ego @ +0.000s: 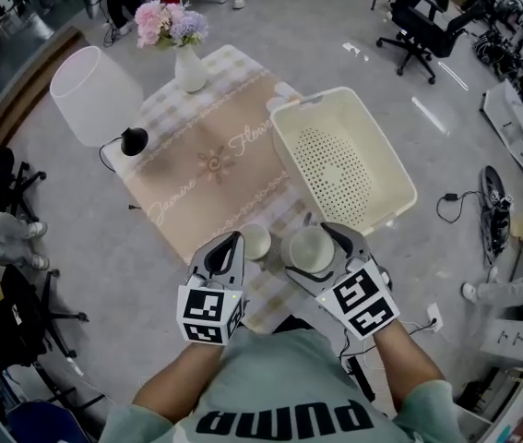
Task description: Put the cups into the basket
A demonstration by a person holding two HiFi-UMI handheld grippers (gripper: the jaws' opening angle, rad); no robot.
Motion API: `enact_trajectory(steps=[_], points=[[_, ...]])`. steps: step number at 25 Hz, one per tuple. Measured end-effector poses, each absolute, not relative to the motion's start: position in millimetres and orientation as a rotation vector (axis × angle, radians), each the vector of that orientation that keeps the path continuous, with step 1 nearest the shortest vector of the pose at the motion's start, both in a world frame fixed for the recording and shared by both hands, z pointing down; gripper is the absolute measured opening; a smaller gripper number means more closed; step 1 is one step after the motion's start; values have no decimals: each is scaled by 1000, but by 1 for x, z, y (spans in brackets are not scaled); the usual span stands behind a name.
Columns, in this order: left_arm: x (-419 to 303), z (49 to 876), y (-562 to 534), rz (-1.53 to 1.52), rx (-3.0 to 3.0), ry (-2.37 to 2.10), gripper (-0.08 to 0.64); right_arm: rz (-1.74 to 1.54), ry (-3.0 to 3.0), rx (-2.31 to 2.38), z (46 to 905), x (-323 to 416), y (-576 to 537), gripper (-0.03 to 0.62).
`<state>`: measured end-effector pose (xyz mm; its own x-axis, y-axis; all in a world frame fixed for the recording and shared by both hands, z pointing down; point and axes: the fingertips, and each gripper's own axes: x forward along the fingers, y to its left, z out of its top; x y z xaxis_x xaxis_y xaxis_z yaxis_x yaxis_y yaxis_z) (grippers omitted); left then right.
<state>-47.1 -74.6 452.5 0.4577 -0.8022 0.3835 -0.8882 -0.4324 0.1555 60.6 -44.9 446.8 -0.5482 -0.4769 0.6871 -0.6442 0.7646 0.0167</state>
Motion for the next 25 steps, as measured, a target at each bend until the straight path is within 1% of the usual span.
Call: enact_trajectory(steps=[7, 13, 20, 25], points=[[-40, 442, -88, 379, 2389, -1437, 2, 285, -2237, 1041, 416, 108, -92, 391], [-22, 428, -105, 363, 2408, -1425, 2, 347, -2216, 1209, 411, 147, -141, 391], [-15, 426, -123, 366, 2391, -1427, 2, 472, -2070, 1427, 449, 190, -202, 391], [-13, 432, -129, 379, 2374, -1421, 2, 597, -2010, 1540, 478, 208, -228, 391]])
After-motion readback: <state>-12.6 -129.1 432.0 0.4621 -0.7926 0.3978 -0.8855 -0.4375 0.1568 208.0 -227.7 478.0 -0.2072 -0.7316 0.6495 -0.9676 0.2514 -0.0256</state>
